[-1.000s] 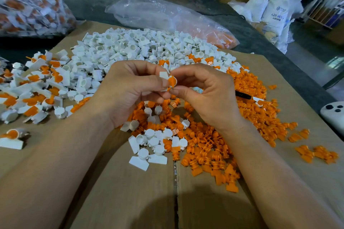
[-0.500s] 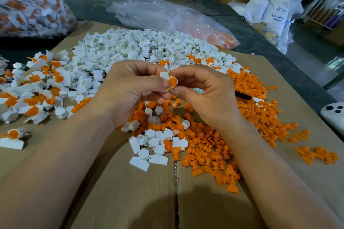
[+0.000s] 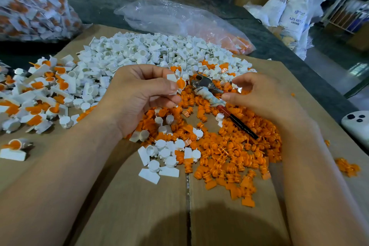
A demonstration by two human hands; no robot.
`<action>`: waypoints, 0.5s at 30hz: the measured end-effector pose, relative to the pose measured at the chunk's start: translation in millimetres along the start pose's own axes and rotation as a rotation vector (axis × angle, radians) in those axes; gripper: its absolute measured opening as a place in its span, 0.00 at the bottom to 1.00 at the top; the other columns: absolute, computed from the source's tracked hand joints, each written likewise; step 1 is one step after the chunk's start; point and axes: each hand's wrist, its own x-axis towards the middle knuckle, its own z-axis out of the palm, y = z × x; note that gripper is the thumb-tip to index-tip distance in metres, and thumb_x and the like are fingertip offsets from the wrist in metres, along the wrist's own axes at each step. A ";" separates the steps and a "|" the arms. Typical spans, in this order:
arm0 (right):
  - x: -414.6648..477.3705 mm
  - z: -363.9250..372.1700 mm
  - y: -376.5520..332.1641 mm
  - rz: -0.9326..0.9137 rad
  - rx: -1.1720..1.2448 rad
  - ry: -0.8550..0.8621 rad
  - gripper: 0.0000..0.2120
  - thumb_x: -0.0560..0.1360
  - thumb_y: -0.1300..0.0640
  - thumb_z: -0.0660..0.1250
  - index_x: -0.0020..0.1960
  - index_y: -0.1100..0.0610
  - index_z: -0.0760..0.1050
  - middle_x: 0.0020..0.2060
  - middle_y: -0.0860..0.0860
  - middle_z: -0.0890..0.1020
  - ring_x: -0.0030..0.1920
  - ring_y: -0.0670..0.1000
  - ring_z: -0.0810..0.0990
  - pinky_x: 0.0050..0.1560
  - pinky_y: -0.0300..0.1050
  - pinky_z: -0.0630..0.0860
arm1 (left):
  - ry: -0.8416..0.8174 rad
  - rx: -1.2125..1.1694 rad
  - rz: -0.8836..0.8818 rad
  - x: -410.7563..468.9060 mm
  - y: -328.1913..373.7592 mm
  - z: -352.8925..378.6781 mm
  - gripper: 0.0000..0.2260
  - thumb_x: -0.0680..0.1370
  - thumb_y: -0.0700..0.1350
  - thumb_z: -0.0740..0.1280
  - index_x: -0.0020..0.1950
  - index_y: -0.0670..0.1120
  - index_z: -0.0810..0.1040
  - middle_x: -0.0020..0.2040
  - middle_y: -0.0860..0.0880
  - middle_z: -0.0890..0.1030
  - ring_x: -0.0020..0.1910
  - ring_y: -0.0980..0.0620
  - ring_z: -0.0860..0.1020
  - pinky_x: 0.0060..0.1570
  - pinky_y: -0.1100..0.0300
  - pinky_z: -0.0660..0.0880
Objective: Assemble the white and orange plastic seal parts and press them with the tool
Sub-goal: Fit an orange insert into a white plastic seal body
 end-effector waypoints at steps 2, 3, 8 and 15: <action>1.2 2.9 0.1 0.019 -0.129 -0.080 0.33 0.66 0.39 0.69 0.67 0.53 0.69 0.64 0.52 0.72 0.63 0.51 0.70 0.53 0.43 0.65 | 0.001 0.001 0.000 -0.1 0.2 -0.1 0.07 0.59 0.37 0.69 0.35 0.40 0.77 0.26 0.48 0.79 0.25 0.53 0.79 0.24 0.68 0.74; 1.7 5.0 -0.2 0.020 -0.191 -0.102 0.36 0.66 0.38 0.69 0.68 0.53 0.66 0.66 0.53 0.70 0.65 0.53 0.68 0.55 0.44 0.65 | 0.000 0.001 0.000 -0.2 0.2 -0.2 0.07 0.59 0.37 0.69 0.36 0.40 0.77 0.26 0.48 0.79 0.25 0.53 0.79 0.24 0.68 0.74; 2.6 16.1 -1.0 0.045 -0.366 -0.224 0.43 0.63 0.33 0.67 0.70 0.55 0.62 0.65 0.54 0.70 0.63 0.55 0.68 0.58 0.49 0.68 | -0.002 -0.003 0.003 -0.2 0.2 -0.2 0.07 0.59 0.37 0.69 0.36 0.40 0.77 0.26 0.48 0.79 0.25 0.53 0.80 0.24 0.68 0.74; 2.7 17.1 -2.6 0.079 -0.354 -0.219 0.42 0.62 0.34 0.69 0.69 0.54 0.64 0.64 0.54 0.69 0.63 0.55 0.67 0.57 0.50 0.67 | 0.001 -0.015 0.004 -0.9 0.1 -0.4 0.08 0.60 0.37 0.69 0.37 0.40 0.77 0.26 0.47 0.79 0.25 0.53 0.80 0.24 0.68 0.74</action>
